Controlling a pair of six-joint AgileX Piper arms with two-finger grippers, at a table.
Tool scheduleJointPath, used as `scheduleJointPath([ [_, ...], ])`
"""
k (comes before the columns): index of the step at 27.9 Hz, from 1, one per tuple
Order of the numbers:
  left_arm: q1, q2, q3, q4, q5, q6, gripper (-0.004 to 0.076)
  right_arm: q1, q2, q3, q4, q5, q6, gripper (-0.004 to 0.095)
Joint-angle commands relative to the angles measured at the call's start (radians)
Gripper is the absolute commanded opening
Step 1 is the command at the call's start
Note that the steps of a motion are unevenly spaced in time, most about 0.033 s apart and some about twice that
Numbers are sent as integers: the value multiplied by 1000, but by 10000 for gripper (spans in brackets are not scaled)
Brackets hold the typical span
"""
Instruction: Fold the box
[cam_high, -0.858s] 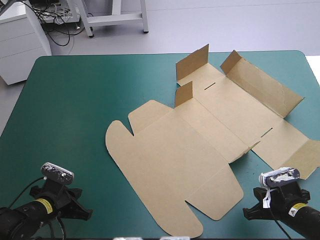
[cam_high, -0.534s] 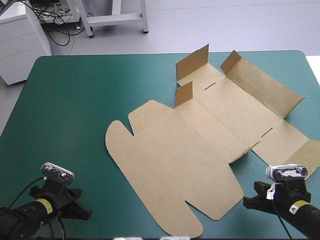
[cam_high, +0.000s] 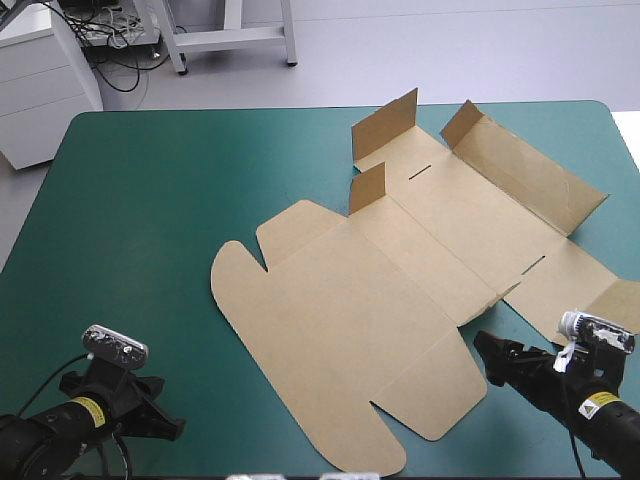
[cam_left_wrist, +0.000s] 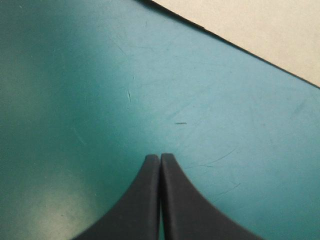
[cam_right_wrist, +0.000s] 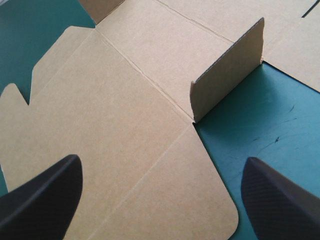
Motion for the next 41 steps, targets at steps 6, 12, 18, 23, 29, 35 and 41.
scheduleJointPath([
  [6,-4,7,-28,-4,-45,-10,-32,2,124,-65,21,-71,101,843],
  [12,-4,7,-28,-4,-45,-10,-32,-2,327,-178,-21,-112,208,843],
  [18,-4,7,-28,-4,-43,-10,-32,-2,497,-246,-117,-106,421,842],
  [23,-4,7,-28,-4,-45,-10,-32,-2,606,-260,-104,-108,517,827],
  [29,-4,7,-28,-4,-45,-3,-32,-2,696,-262,-106,-131,580,731],
  [35,-4,7,-28,-4,-45,-3,-32,-2,727,-264,-102,-245,594,607],
  [41,-4,7,-28,-4,-43,-3,-32,-5,773,-264,-100,-214,594,389],
])
